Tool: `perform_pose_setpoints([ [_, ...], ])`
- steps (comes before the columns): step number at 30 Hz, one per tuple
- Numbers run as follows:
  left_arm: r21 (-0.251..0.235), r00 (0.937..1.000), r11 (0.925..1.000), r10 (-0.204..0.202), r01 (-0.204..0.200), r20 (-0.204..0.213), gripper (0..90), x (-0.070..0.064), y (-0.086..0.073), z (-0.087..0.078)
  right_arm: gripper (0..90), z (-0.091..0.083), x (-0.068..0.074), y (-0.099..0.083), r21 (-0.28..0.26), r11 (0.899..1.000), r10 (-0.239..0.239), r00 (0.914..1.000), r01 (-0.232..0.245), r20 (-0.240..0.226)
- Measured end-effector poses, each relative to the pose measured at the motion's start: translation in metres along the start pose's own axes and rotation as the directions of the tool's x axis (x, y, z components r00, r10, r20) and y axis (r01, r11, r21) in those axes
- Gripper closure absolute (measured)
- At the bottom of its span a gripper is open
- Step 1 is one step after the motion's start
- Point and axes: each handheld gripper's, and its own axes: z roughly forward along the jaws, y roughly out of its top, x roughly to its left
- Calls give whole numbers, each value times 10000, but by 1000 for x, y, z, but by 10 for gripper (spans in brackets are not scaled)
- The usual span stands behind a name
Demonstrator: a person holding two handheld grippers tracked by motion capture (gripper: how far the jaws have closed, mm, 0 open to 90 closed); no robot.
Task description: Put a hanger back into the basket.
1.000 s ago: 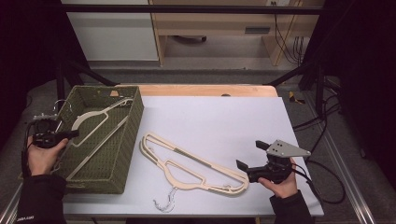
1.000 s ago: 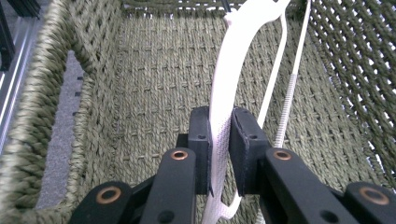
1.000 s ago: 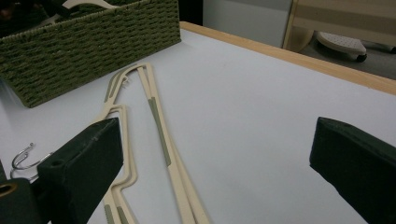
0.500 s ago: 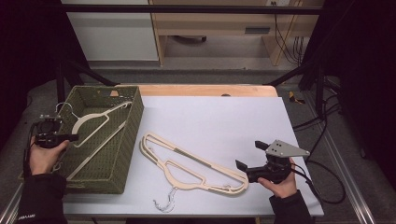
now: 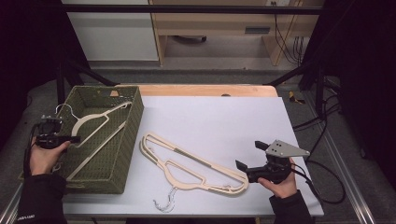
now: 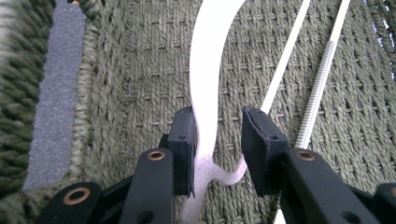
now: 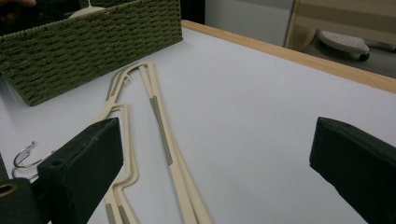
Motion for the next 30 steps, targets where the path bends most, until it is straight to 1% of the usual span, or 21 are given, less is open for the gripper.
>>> perform_pose_setpoints([
  [2, -31, 10000, 10000, -77, 77, 8, 644, 0, 0, 0, 33, 0, 0, 0, -7, 10000, -6, 10000, 6, 7],
  [12, 48, 10000, 10000, -69, 69, 9, 608, 0, -1, -1, 32, 0, 0, 0, -20, 10000, -7, 10000, 7, 7],
  [14, -35, 9999, 9999, -167, 167, 41, 596, 1, -1, -1, 33, -1, 0, 0, -23, 10000, 11, 10000, -11, 9],
  [23, -48, 9999, 9999, -101, 101, 14, 579, 1, -2, -3, 32, -1, 0, 1, -46, 10000, 2, 10000, -2, 0],
  [24, -169, 9999, 9997, -150, 150, 7, 577, 0, -2, -3, 32, -1, 0, 1, -46, 10000, 2, 10000, -2, 6],
  [25, -193, 9999, 9997, -129, 129, -3, 573, 0, -2, -3, 32, -1, 0, 1, -47, 10000, 0, 10000, 0, 3],
  [26, -115, 10000, 9999, -33, 33, -11, 568, 1, -1, -5, 32, -1, 0, 1, -48, 10000, -4, 10000, 4, 3],
  [29, -345, 10000, 9994, -52, 50, -58, 545, 1, -1, -8, 32, -2, 0, 1, -50, 10000, -5, 10000, 5, 1],
  [30, -493, 10000, 9988, -74, 71, -58, 536, 0, -2, -9, 32, -2, 0, 1, -54, 10000, 2, 10000, -2, 1],
])
